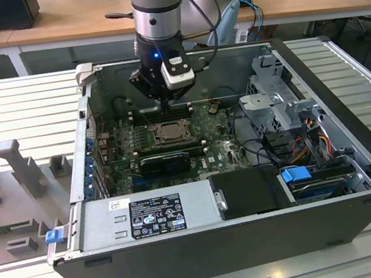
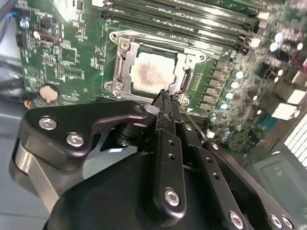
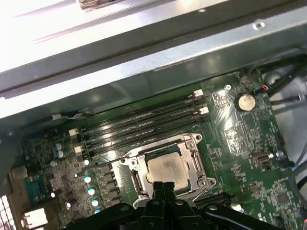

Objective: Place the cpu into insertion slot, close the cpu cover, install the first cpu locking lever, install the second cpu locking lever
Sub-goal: 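Install the first cpu locking lever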

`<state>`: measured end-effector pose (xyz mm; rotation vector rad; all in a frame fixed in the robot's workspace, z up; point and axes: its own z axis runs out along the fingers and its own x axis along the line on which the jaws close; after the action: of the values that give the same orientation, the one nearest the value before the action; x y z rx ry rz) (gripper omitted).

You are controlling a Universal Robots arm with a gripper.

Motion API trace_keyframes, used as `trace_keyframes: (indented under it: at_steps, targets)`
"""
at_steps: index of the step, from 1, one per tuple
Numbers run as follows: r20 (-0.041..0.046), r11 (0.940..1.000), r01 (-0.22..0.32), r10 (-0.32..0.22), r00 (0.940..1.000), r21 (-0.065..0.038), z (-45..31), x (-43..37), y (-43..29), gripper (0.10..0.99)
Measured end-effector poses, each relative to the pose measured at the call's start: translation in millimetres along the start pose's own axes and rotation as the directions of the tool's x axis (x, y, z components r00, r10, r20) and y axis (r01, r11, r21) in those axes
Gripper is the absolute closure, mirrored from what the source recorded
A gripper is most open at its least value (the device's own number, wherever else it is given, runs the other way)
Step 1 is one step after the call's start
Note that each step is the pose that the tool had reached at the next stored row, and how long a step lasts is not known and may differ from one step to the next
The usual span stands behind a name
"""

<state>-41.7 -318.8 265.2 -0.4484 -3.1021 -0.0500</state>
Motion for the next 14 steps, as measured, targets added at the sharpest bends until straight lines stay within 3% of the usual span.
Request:
trace_keyframes:
  at_steps: [4,5,7,8,11,14]
  targets:
    - [-0.0033,0.9944,0.105,-0.105,0.9944,0.001,0.6,0.0,0.0,0.98]
    - [-0.0045,0.9893,0.146,-0.146,0.9893,0.001,1.0,0.0,0.0,0.98]
    - [-0.0071,0.9754,0.22,-0.22,0.9754,0.002,1.5,0.0,-0.1,0.98]
    - [-0.0088,0.9621,0.273,-0.273,0.9621,0.002,1.7,0.0,-0.1,0.98]
    - [-0.0106,0.9455,0.326,-0.326,0.9454,0.002,1.9,0.0,0.0,0.98]
    - [-0.0125,0.9239,0.383,-0.383,0.9238,0.002,2.1,0.0,-0.1,0.98]
